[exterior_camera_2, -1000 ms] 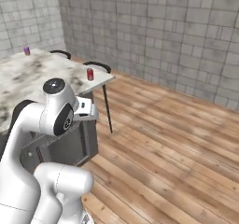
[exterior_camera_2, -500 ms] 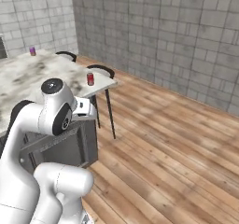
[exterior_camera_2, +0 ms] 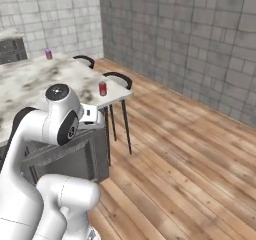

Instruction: Four empty soda cans are scattered around the kitchen. Gather all the cans and cluster them next to the stove for recycling.

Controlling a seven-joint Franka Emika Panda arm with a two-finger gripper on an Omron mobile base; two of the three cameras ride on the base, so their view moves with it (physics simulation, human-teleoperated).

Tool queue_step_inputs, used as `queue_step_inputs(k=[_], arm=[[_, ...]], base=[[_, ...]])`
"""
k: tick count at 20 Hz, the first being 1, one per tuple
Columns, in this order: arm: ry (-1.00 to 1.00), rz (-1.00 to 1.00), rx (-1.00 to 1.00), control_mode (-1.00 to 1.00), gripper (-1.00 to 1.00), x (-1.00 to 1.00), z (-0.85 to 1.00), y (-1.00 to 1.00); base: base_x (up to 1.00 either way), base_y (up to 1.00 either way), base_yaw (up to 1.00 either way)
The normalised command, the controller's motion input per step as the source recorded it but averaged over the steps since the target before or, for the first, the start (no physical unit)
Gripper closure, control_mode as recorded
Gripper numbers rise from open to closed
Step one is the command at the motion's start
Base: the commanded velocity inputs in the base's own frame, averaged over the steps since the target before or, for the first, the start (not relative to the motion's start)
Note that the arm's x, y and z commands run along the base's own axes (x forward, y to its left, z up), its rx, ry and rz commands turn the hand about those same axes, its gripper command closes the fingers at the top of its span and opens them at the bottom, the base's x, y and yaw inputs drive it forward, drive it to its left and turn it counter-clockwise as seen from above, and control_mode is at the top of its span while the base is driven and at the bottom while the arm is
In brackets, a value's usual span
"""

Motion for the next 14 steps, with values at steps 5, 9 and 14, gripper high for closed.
queue_step_inputs(k=[5,9,14], arm=[[0.0,0.0,0.0,1.0,-1.0,0.0,0.0,0.0],[0.0,0.0,0.0,1.0,-1.0,0.0,0.0,0.0],[0.0,0.0,0.0,1.0,-1.0,0.0,0.0,0.0]], base=[[0.26,-0.4,0.34],[0.28,-0.52,0.36],[0.17,-0.59,0.36]])
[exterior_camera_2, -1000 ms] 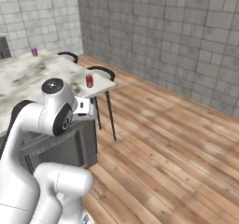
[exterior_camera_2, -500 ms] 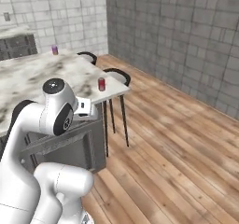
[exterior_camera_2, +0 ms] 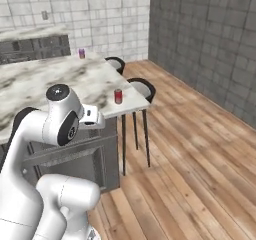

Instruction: Four empty soda cans are scattered around the kitchen. Gather all the cans and cluster them next to the stove for recycling.

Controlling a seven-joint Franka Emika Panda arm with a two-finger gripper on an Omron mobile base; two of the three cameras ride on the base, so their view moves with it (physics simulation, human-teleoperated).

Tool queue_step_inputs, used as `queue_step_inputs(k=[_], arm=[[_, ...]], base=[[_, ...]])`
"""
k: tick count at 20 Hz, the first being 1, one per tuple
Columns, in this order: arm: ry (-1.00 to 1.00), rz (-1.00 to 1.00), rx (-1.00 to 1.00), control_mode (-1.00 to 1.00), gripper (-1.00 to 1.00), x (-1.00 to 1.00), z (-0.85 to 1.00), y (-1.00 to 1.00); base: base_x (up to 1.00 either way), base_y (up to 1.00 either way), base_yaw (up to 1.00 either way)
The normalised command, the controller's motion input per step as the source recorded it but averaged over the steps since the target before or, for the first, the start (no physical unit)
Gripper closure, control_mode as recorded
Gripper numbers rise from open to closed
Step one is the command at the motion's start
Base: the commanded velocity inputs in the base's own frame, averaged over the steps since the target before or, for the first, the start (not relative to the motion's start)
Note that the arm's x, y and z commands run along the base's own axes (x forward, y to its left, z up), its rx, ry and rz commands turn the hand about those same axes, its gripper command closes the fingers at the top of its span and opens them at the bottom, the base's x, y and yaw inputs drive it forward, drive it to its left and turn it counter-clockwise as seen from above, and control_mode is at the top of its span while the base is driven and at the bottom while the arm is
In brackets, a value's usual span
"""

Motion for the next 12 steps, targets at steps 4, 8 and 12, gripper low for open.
queue_step_inputs(k=[4,8,12], arm=[[0.0,0.0,0.0,1.0,-1.0,0.0,0.0,0.0],[0.0,0.0,0.0,1.0,-1.0,0.0,0.0,0.0],[0.0,0.0,0.0,1.0,-1.0,0.0,0.0,0.0]], base=[[0.17,-0.59,0.35],[0.16,-0.62,0.32],[0.24,-0.54,0.23]])
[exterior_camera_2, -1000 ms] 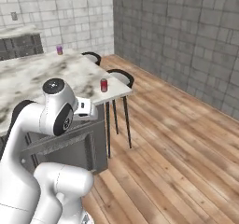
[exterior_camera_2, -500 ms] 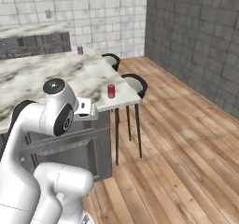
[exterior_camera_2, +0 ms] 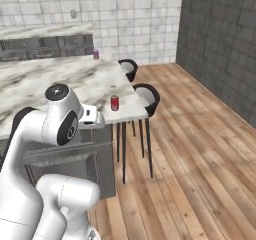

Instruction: Four empty soda cans are scattered around the kitchen. Gather all the cans and cluster them next to the stove for recycling.

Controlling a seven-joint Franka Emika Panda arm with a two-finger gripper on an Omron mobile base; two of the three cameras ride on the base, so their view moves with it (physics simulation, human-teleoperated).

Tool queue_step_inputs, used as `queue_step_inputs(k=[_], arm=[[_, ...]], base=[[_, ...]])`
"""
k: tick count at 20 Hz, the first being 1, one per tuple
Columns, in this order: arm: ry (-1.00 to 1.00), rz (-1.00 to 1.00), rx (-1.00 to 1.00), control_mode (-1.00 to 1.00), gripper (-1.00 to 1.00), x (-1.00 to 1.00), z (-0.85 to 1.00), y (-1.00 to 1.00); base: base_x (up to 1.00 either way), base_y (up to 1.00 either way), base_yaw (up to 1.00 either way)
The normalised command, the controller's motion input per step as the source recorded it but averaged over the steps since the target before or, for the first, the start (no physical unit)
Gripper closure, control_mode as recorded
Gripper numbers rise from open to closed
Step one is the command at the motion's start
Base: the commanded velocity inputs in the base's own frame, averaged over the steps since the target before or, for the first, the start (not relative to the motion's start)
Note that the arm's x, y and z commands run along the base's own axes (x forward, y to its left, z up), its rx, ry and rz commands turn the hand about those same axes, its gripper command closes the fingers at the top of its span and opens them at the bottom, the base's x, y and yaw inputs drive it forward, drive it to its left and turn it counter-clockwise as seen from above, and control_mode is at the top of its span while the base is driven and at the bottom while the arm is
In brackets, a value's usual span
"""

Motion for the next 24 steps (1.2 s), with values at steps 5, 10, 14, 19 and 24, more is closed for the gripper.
queue_step_inputs(k=[5,10,14,19,24], arm=[[0.0,0.0,0.0,1.0,-1.0,0.0,0.0,0.0],[0.0,0.0,0.0,1.0,-1.0,0.0,0.0,0.0],[0.0,0.0,0.0,1.0,-1.0,0.0,0.0,0.0],[0.0,0.0,0.0,1.0,-1.0,0.0,0.0,0.0],[0.0,0.0,0.0,1.0,-1.0,0.0,0.0,0.0]], base=[[0.49,-0.35,0.1],[0.38,-0.12,0.02],[0.35,0.0,0.01],[0.36,-0.07,0.02],[0.39,-0.06,0.02]])
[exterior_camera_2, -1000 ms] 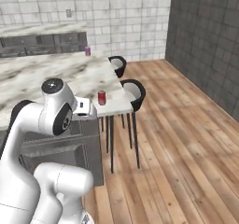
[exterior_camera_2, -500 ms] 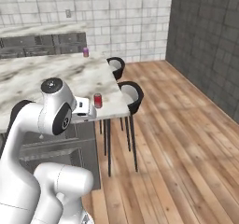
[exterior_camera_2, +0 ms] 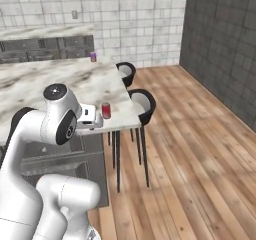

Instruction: Four empty soda cans are scattered around the kitchen. Gather all the cans and cluster them next to the stove for recycling.

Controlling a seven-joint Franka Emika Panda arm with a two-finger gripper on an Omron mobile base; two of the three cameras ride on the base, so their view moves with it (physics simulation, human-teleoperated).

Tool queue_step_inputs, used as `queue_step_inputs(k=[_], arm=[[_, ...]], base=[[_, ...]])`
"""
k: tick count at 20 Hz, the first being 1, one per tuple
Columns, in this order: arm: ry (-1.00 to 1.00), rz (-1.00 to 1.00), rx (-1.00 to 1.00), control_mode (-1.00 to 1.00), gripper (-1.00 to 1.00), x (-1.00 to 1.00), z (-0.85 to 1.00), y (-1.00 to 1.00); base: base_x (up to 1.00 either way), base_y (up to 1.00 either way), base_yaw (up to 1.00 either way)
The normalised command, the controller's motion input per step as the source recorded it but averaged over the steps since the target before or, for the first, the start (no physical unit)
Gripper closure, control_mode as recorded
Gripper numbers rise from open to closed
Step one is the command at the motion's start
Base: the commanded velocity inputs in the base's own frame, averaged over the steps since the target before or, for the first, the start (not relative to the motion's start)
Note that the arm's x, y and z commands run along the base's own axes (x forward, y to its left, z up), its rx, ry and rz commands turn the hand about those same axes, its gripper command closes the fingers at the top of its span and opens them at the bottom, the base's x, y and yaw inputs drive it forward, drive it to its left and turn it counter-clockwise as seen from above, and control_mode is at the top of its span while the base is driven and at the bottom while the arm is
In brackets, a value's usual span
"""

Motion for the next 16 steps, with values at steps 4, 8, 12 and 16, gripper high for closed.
queue_step_inputs(k=[4,8,12,16], arm=[[0.0,0.0,0.0,1.0,-1.0,0.0,0.0,0.0],[0.0,0.0,0.0,1.0,-1.0,0.0,0.0,0.0],[0.0,0.0,0.0,1.0,-1.0,0.0,0.0,0.0],[0.0,0.0,0.0,1.0,-1.0,0.0,0.0,0.0]], base=[[0.43,-0.05,0.01],[0.44,-0.08,0.02],[0.41,-0.09,0.02],[0.41,-0.15,0.02]])
